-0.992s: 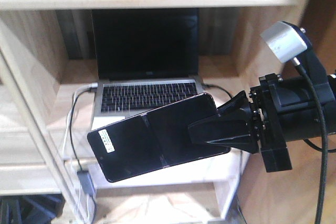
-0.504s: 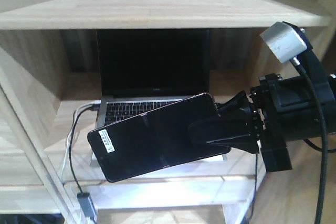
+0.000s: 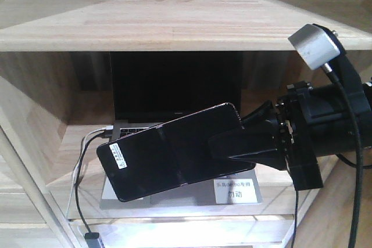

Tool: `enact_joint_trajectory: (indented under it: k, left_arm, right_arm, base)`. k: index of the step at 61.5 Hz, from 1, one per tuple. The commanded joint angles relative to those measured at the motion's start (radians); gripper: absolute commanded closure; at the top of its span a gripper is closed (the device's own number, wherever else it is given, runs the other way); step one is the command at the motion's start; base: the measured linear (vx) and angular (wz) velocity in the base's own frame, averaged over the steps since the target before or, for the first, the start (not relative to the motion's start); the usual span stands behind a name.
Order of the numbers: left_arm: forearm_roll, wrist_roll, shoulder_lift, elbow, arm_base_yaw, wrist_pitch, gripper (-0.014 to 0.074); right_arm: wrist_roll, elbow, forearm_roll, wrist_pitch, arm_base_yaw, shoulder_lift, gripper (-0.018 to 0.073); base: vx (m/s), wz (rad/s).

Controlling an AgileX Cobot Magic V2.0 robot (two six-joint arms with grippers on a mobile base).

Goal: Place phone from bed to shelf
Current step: 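Turn the base to face the wooden shelf above the silver laptop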

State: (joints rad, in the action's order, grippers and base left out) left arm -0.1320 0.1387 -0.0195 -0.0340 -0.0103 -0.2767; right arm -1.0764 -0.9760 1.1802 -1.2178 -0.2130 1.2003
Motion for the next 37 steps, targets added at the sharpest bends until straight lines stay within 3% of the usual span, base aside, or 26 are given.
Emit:
enact_joint_trajectory:
  k: [1, 37]
  left_arm:
    - [-0.007, -0.004, -0.005, -0.002, 0.003, 0.073, 0.0596]
    - [-0.007, -0.004, -0.005, -0.002, 0.003, 0.073, 0.0596]
  right_arm:
    - [-0.003, -0.024, 0.092, -0.071, 0.000, -0.026, 0.0561]
    - [-0.003, -0.024, 0.092, -0.073, 0.000, -0.026, 0.0561]
  base:
    - [0.07, 0.03]
    - [0.02, 0.01]
